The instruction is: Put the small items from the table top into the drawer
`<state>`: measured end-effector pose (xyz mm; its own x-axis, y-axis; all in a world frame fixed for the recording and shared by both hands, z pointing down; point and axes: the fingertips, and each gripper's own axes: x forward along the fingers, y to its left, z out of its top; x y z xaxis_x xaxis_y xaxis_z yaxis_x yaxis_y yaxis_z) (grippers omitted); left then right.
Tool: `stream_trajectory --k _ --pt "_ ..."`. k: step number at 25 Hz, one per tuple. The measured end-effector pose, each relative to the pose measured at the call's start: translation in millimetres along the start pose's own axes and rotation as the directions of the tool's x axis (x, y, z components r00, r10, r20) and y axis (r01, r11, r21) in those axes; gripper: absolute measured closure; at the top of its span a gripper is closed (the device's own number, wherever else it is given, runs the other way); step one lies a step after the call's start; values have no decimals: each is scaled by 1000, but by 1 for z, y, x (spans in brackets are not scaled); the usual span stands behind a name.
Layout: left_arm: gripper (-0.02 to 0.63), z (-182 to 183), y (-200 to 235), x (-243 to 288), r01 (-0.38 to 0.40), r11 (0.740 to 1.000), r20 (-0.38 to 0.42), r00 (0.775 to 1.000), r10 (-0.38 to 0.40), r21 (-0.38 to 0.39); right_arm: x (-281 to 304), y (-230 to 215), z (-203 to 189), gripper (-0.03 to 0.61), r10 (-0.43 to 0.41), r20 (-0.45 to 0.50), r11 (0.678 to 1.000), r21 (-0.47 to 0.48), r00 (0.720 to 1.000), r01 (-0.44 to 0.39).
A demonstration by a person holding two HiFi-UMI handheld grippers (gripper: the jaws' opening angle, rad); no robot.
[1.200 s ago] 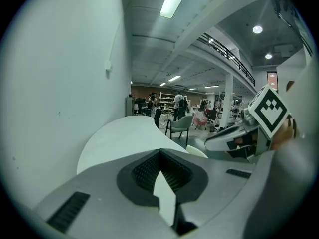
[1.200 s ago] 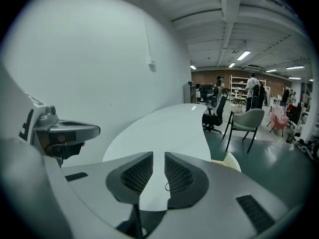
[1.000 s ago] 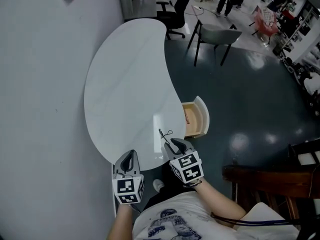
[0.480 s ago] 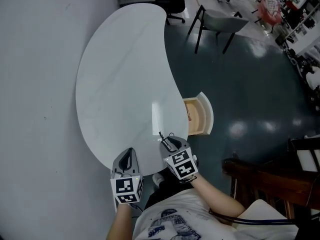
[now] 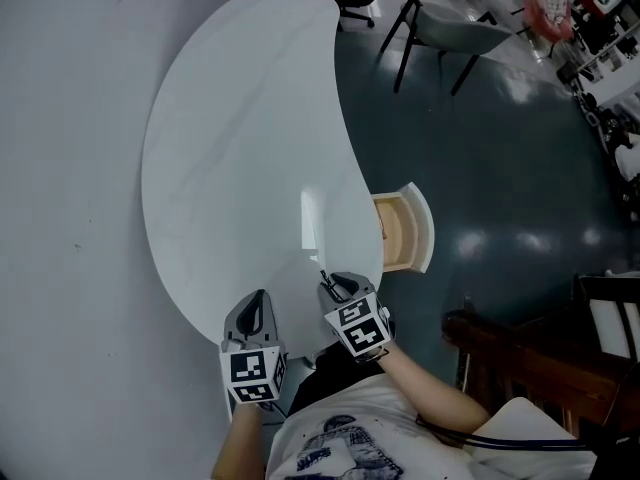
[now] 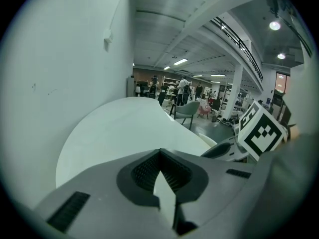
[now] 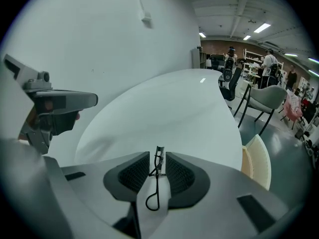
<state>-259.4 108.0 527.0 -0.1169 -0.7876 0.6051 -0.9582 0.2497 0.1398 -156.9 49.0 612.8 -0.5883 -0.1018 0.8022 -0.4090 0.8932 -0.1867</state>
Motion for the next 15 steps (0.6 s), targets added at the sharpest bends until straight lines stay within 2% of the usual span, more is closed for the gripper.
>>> stream_trajectory --k 7,10,15 --pt "594 2 3 14 4 1000 -17 1000 -4 -4 8 -4 -2 468 2 -28 1000 6 1000 -1" --pt "594 1 2 14 4 1000 -19 1000 -4 -1 10 -5 -4 500 -2 -33 1000 -2 999 2" --pt "594 5 7 10 -3 1000 -9 1000 3 3 13 -4 -1 508 -14 -38 1000 -13 999 14"
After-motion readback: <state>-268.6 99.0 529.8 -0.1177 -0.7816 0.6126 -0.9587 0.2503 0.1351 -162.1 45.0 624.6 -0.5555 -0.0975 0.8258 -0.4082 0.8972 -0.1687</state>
